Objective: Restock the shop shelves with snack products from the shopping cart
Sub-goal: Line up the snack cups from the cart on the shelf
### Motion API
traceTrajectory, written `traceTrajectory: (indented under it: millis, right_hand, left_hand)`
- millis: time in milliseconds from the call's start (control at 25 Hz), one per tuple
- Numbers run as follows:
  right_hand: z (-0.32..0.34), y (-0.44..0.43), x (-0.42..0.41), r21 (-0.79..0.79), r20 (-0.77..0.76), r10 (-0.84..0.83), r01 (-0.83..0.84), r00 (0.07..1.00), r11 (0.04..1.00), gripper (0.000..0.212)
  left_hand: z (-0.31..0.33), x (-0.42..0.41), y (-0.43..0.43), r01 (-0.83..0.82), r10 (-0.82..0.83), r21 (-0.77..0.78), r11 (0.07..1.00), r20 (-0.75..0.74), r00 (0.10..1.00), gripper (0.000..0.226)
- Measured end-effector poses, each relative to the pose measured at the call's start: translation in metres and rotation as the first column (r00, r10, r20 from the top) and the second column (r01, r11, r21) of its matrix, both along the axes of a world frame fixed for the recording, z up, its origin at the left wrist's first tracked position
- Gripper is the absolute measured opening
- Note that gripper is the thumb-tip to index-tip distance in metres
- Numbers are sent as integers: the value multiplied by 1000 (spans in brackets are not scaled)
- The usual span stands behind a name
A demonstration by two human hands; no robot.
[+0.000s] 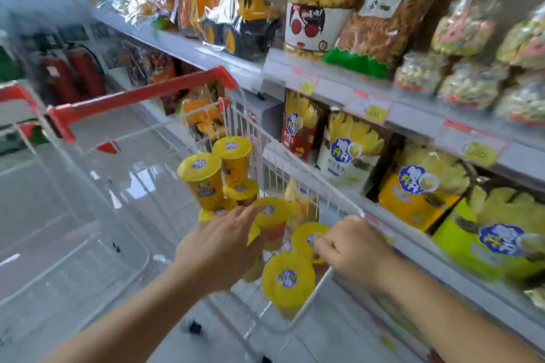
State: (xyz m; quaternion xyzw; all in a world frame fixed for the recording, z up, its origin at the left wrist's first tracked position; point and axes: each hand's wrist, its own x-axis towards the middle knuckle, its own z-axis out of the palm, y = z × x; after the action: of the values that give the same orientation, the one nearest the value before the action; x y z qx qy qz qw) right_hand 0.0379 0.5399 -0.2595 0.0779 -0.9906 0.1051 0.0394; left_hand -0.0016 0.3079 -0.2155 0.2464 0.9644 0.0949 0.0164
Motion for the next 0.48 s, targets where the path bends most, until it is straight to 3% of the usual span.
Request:
traceTrajectory:
  millis: [240, 360, 480]
  right_hand:
    - [-3, 42, 72, 91, 59, 60, -66, 996, 994, 73]
    - [5, 54, 103, 108, 77, 93, -101, 993, 989, 54]
    - [23, 59, 132, 107, 280, 82, -116, 957, 988, 36]
  left_hand:
    - [-4, 75, 43, -33, 33, -34, 999, -9, 999, 54]
    - [-4, 107, 57, -87, 87, 0, 996, -2, 996, 51]
    - [-4, 136, 69, -127, 125, 73, 989, 33, 992, 48]
